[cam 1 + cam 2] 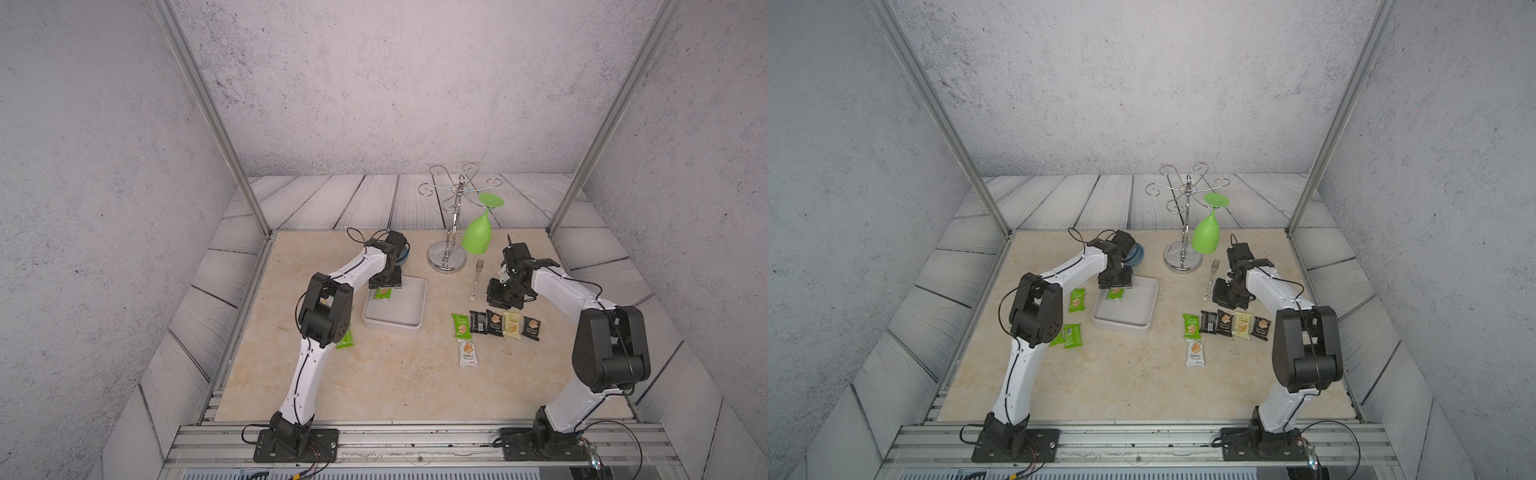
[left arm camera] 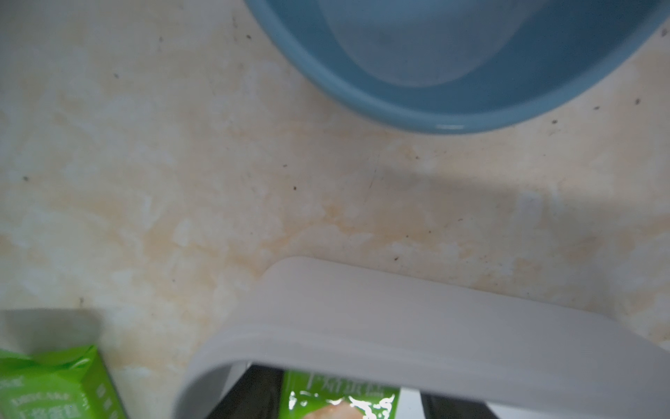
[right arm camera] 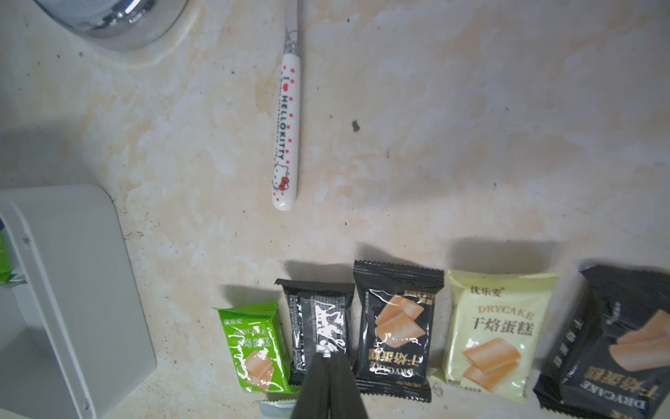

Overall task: Take the cookies out of the storage box
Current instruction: Pick up the cookie from the storage box.

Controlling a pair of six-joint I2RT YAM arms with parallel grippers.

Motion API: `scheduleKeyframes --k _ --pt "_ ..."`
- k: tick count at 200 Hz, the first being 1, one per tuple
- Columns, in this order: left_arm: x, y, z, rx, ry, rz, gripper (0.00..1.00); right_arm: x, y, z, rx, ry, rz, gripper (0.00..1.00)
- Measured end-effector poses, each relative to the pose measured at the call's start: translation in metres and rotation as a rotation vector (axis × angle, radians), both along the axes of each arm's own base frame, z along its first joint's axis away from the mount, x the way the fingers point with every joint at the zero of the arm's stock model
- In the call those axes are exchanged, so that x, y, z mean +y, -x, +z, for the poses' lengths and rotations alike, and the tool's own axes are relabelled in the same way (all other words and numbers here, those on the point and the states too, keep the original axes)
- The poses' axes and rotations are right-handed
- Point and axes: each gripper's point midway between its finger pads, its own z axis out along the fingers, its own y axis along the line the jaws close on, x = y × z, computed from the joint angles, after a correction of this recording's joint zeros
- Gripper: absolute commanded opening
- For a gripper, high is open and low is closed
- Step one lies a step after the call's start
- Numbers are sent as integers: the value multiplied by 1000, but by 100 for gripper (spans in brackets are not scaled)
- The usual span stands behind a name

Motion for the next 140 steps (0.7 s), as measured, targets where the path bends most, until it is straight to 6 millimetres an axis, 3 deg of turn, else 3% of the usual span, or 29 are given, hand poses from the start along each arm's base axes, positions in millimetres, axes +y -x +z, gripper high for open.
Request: scheduleKeyframes --k 66,140 --pt "0 -1 -3 6 -8 -1 42 -6 -2 -1 7 -21 -20 9" --pt "0 0 -1 9 -8 -4 42 -6 -6 2 -5 -34 -25 9"
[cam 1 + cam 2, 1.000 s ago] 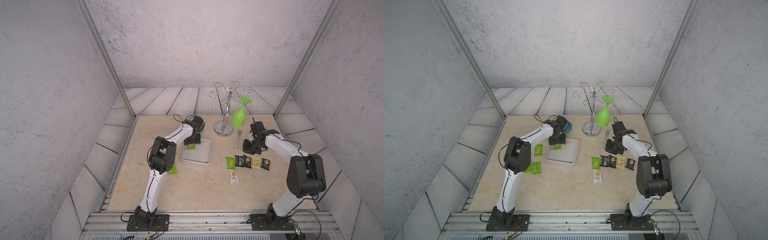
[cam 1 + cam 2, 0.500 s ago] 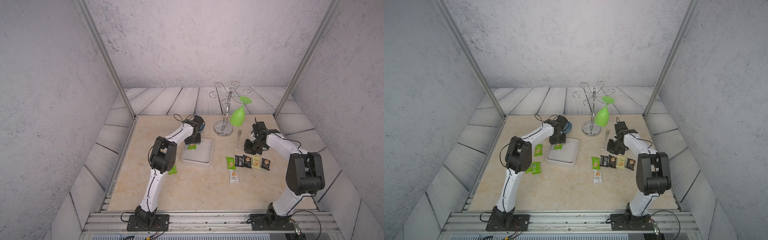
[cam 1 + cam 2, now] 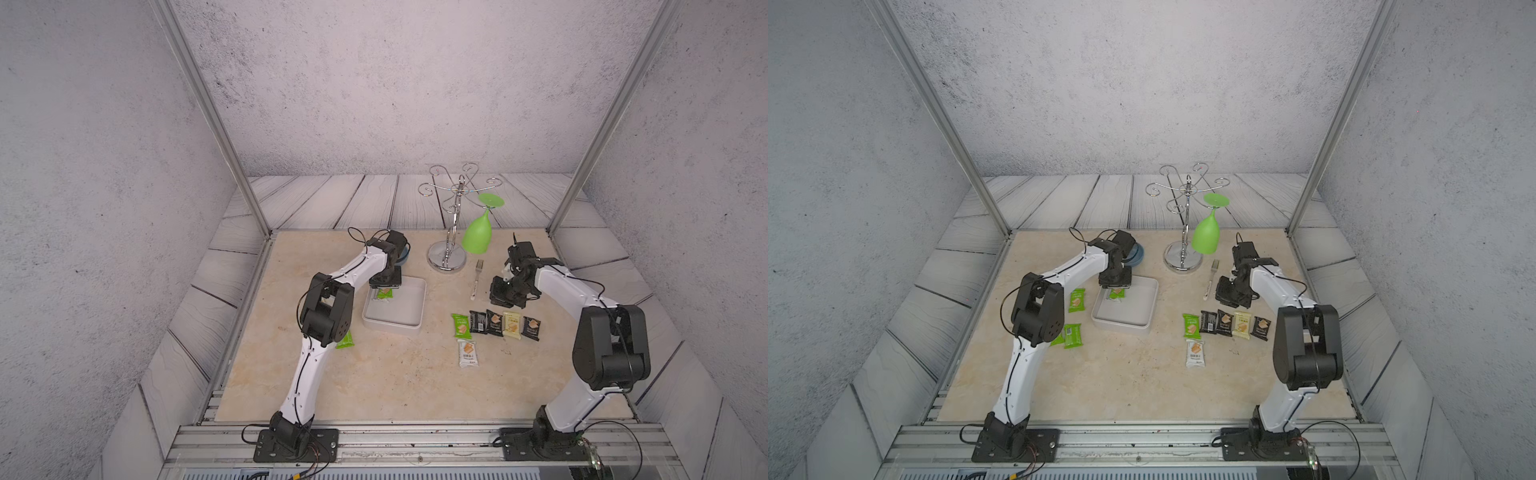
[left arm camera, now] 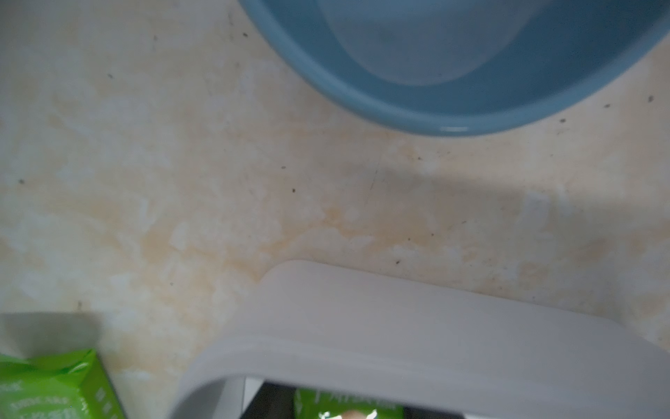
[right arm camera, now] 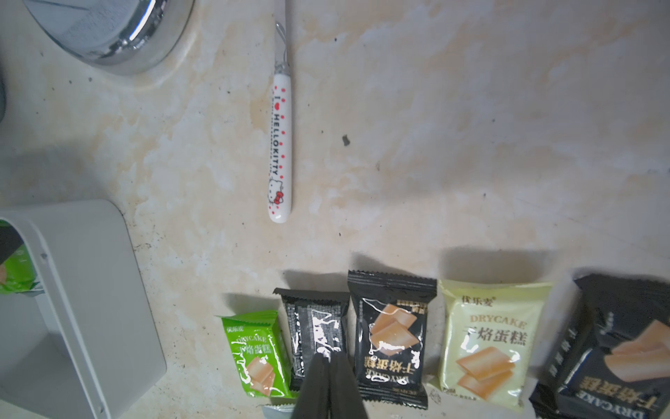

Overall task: Take the cookies out of the storage box
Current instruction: Pick up the cookie from the storage box, then place the cookie at the center of the board.

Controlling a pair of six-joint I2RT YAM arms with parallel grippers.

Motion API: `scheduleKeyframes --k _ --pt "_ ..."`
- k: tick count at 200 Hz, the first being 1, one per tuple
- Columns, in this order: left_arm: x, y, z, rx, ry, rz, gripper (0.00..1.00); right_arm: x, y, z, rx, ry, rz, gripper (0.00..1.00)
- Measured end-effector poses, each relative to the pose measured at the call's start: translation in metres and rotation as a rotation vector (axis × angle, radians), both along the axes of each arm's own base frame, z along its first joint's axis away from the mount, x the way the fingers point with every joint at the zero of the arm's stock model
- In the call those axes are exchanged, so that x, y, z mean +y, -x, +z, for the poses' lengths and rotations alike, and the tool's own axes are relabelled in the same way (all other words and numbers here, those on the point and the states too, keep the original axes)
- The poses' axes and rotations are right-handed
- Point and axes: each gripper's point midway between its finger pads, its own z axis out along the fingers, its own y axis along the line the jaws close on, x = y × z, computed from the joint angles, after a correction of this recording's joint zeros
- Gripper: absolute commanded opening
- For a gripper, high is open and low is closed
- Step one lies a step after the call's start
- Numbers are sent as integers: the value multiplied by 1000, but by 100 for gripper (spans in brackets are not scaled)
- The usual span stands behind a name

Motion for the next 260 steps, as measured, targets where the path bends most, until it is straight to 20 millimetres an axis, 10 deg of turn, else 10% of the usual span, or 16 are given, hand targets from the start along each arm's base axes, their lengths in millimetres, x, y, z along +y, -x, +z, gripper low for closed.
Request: scheduleKeyframes --k 106,260 --pt "6 27 59 -63 86 -1 42 3 1 1 0 -19 4 9" --pt "67 170 70 -50 86 27 41 71 25 22 -57 -52 109 9"
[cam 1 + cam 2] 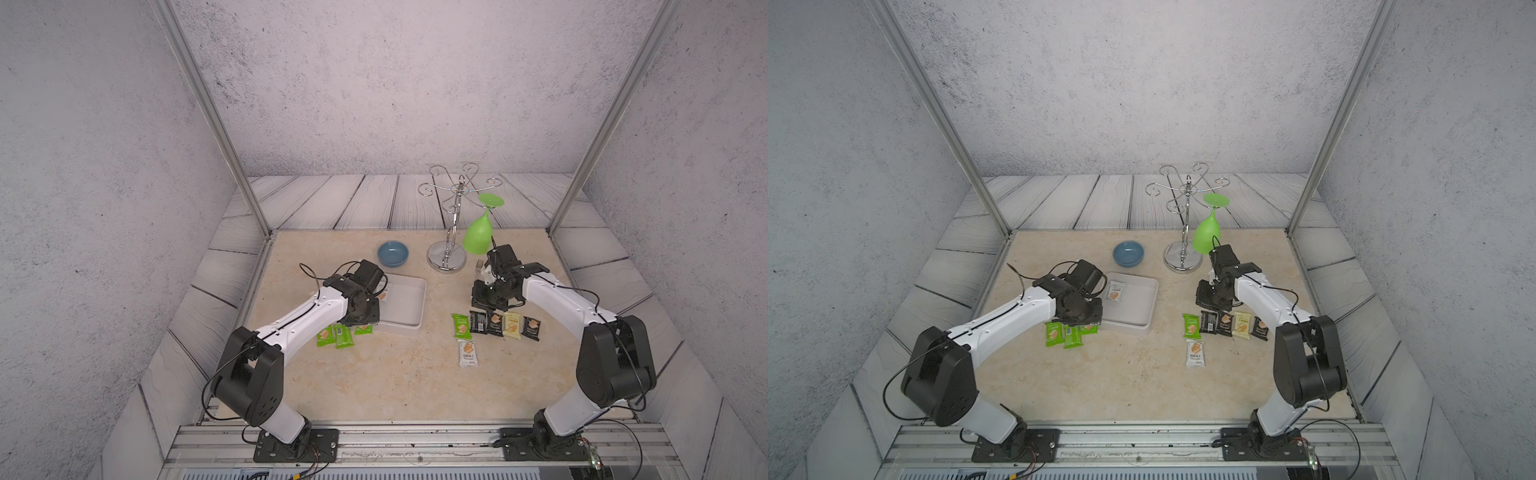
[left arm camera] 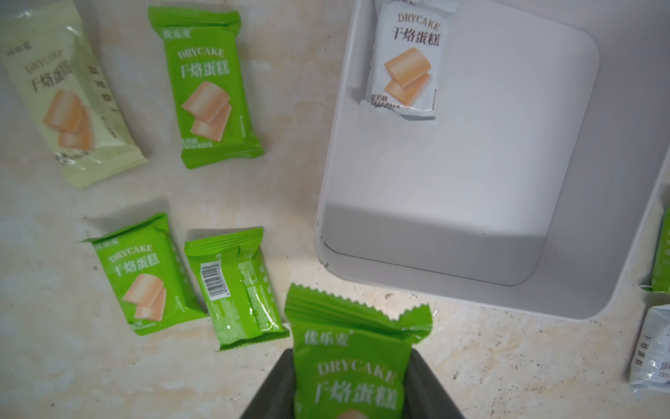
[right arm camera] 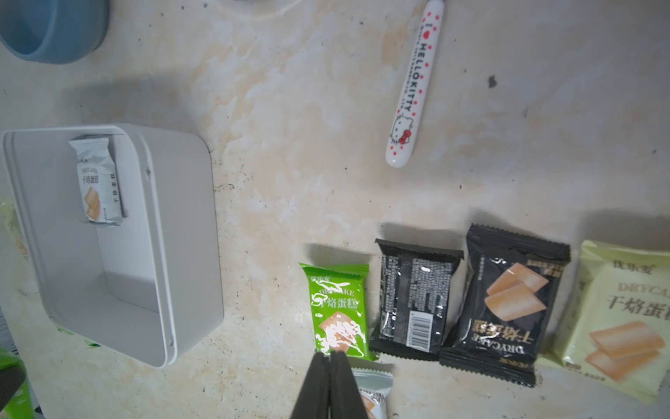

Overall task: Take the cookies out of the storage box
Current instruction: Place the cookie at the center of the board.

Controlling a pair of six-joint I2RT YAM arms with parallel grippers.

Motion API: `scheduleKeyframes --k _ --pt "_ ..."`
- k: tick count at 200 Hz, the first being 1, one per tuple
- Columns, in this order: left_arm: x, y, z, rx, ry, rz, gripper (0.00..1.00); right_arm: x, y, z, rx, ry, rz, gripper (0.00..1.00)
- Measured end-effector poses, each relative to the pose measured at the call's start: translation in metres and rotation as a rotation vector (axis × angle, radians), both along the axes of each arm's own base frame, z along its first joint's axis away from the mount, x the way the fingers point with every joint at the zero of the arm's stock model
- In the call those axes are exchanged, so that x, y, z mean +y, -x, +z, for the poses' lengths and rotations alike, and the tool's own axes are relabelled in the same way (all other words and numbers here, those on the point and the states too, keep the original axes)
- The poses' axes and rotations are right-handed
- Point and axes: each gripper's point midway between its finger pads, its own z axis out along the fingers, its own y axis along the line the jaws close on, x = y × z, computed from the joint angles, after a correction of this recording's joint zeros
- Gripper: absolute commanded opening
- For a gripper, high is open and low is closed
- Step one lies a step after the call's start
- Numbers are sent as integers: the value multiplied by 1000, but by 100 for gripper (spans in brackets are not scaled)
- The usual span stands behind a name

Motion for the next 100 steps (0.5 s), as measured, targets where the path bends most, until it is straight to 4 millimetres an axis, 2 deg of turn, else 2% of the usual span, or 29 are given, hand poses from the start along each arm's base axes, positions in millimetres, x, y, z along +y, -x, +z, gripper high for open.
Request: scheduleKeyframes --k 47,100 --pt "15 30 -11 10 -21 13 42 13 12 6 -17 11 21 9" --pt "18 54 -38 35 -52 -3 41 12 28 11 -29 22 14 9"
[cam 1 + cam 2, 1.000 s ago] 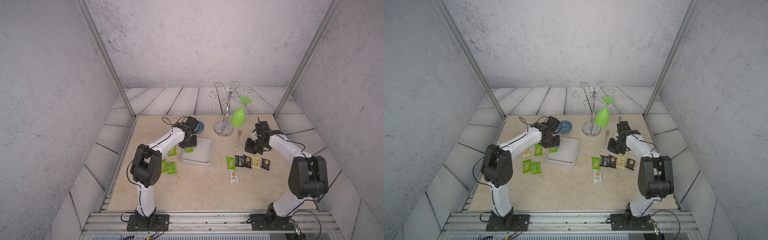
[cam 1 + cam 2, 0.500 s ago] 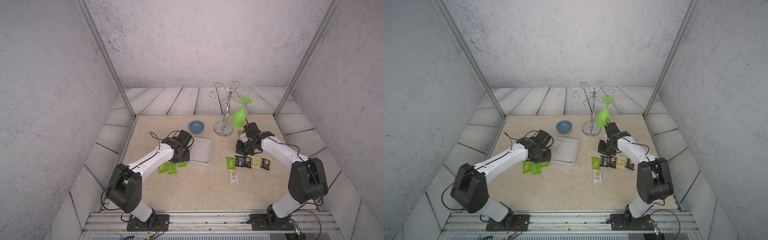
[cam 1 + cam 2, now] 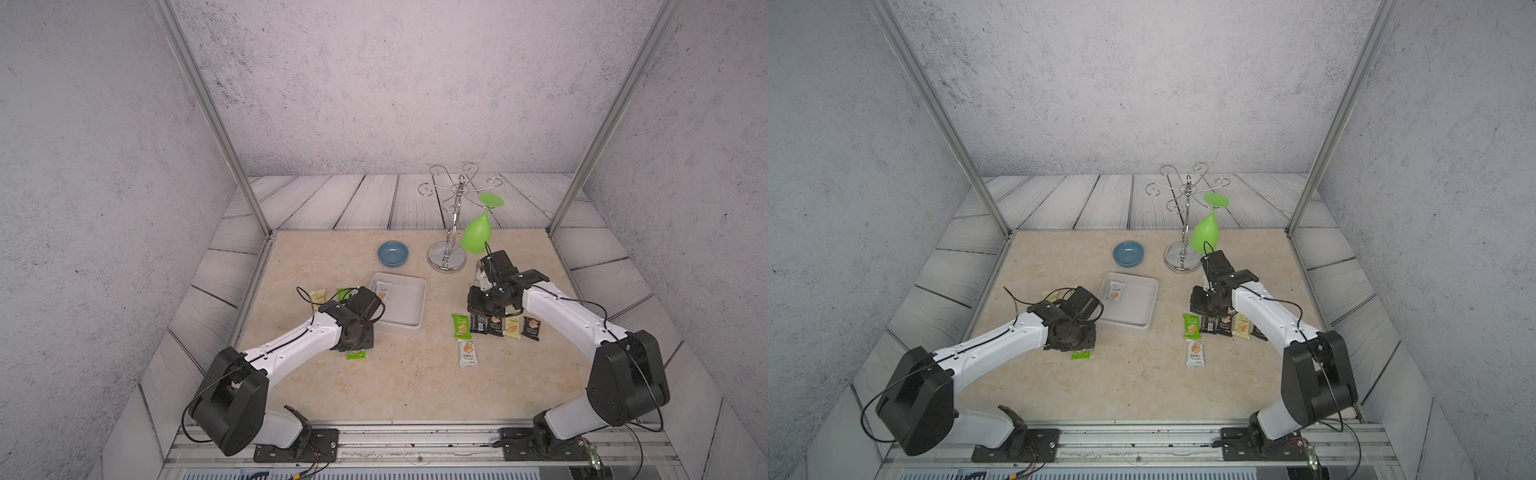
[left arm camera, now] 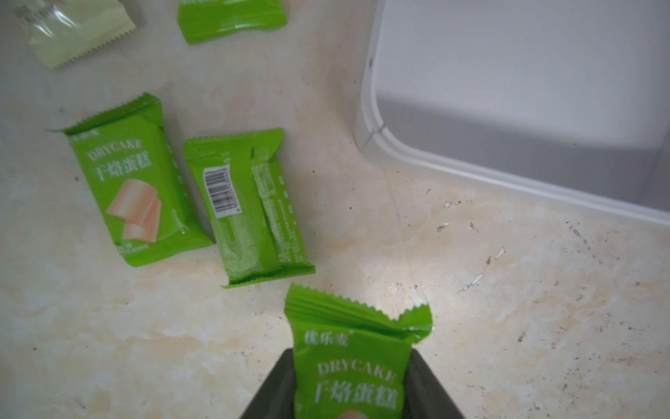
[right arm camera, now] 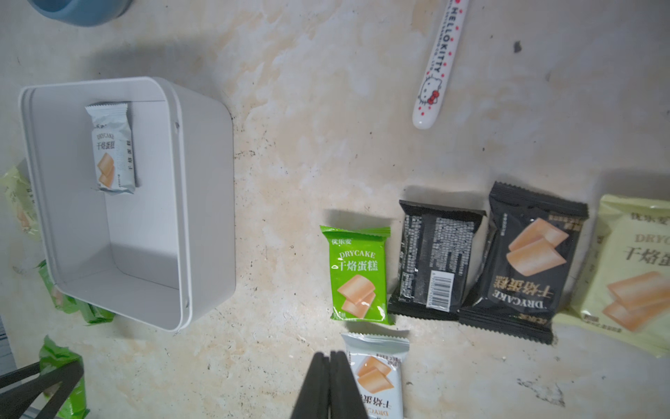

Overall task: Take the cookies out of the storage box
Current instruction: Place the cookie at the center of the board.

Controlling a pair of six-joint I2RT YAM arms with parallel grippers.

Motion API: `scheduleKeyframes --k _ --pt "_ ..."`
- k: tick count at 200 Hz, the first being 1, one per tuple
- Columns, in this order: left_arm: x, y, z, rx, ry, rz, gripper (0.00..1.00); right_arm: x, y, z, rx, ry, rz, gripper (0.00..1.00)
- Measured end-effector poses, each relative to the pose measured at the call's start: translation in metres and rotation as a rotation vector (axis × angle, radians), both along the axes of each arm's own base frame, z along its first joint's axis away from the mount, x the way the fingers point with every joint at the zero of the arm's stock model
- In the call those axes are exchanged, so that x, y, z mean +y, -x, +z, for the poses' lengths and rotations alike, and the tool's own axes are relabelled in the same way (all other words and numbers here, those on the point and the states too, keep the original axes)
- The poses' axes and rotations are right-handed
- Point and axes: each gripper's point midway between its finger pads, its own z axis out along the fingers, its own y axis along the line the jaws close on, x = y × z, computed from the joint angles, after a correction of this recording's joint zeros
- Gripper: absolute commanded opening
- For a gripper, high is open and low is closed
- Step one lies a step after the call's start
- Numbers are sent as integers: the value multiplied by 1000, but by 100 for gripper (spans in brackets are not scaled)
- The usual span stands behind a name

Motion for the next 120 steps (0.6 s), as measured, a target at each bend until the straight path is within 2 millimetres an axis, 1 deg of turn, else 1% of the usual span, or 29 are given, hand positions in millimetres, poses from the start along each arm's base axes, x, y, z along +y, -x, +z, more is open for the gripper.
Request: scheduleKeyframes --k 36,87,120 --pt "-3 8 -14 10 -10 -19 41 -5 12 1 1 12 -13 9" --pt "-14 2 -30 16 -14 -36 41 -12 21 6 -10 27 -30 9" --pt "-19 3 -43 36 -29 -51 41 -15 24 7 -12 38 -36 9"
